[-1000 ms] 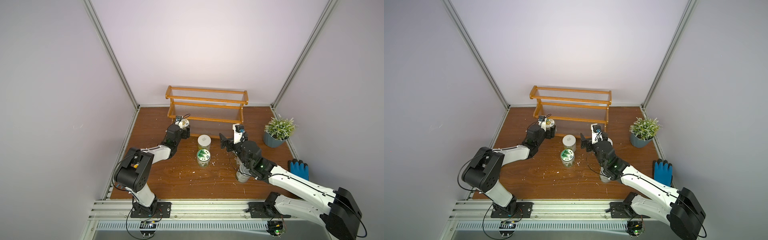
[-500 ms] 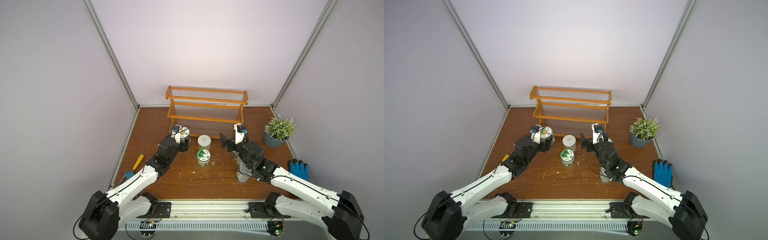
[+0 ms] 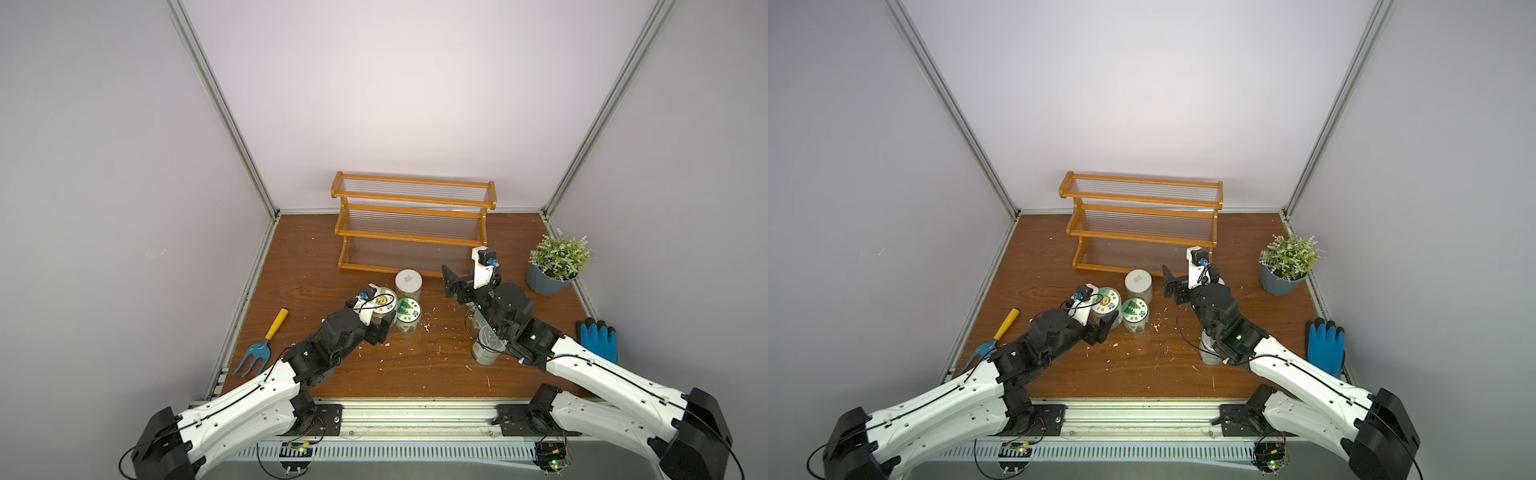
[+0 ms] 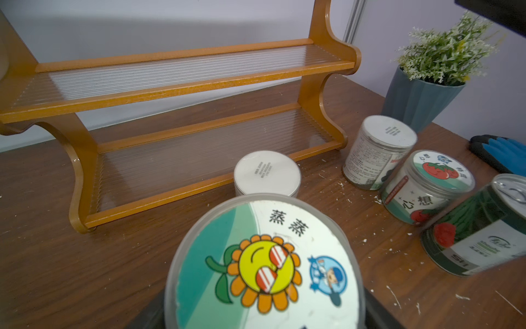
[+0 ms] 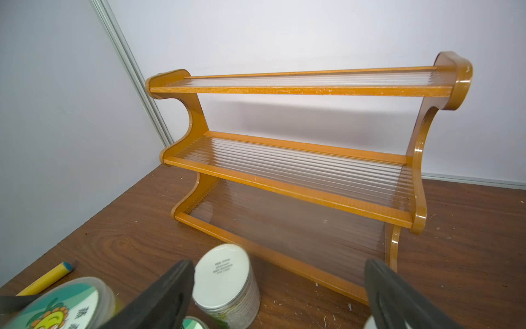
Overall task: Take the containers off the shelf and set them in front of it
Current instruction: Place the container at the center of the board.
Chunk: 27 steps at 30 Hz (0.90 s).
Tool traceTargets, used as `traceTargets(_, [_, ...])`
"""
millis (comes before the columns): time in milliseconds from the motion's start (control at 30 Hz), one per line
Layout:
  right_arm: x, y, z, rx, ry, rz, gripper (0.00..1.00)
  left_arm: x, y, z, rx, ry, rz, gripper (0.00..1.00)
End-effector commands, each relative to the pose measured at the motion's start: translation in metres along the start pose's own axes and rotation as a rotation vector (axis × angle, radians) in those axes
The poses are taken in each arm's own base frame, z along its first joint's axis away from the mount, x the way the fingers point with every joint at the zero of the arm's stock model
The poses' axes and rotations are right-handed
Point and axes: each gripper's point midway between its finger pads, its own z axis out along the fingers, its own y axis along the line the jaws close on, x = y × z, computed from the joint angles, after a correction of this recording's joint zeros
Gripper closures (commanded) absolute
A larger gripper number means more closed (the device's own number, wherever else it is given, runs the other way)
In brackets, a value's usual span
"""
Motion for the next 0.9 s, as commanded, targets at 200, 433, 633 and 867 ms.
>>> traceTargets(200, [-0.014, -0.006, -0.010, 0.008, -0.043, 0.038, 0.01, 0.011, -0.054, -0.015, 0.202, 0.026, 0.050, 0.37])
traceTargets(433, [-0.019, -0.007, -0.014, 0.009, -0.053, 0.043, 0.01, 0.025, -0.067, -0.014, 0.256, 0.071, 0.035, 0.37])
traceTargets(633, [-0.015, -0.007, -0.016, 0.001, -0.049, 0.055, 0.01, 0.049, -0.081, -0.005, 0.291, 0.126, 0.055, 0.38])
traceTargets(867, [-0.018, -0.010, -0.019, 0.006, -0.057, 0.048, 0.01, 0.065, -0.085, 0.009, 0.281, 0.155, 0.107, 0.38])
